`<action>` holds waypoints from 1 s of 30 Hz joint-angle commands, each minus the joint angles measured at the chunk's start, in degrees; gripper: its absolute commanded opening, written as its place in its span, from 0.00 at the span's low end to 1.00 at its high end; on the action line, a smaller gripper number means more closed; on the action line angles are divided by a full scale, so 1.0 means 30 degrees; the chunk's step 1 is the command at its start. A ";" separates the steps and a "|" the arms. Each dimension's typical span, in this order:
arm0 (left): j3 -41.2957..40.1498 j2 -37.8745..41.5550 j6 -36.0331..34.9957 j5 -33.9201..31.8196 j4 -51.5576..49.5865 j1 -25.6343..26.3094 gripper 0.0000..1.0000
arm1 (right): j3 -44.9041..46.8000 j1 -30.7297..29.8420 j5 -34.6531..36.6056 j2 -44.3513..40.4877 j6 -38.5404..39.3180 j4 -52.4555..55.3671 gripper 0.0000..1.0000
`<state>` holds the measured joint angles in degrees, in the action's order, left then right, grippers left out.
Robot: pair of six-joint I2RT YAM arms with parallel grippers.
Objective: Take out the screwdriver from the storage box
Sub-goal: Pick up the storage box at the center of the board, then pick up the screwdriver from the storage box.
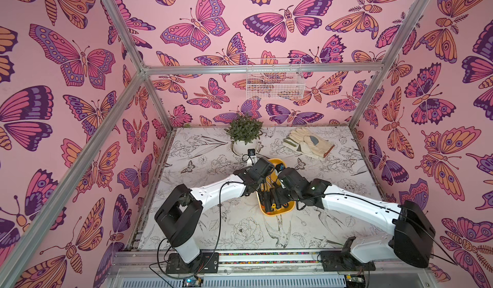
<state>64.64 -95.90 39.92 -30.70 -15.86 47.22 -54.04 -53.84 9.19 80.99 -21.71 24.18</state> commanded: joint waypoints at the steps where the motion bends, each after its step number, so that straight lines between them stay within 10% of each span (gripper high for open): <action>1: -0.0718 0.0762 0.0580 -0.1919 0.1358 0.0047 0.00 | -0.0458 -0.0016 -0.0788 0.0716 -0.0542 -0.0655 0.74; 30: -0.1245 0.0849 0.0969 -0.1997 0.1906 0.0079 0.00 | 0.0107 0.0692 -0.2743 0.4309 -0.1391 -0.2319 0.44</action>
<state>61.52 -95.13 41.98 -34.00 -12.45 47.27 -53.63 -52.21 2.50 91.09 -25.30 16.88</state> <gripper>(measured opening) 0.113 0.444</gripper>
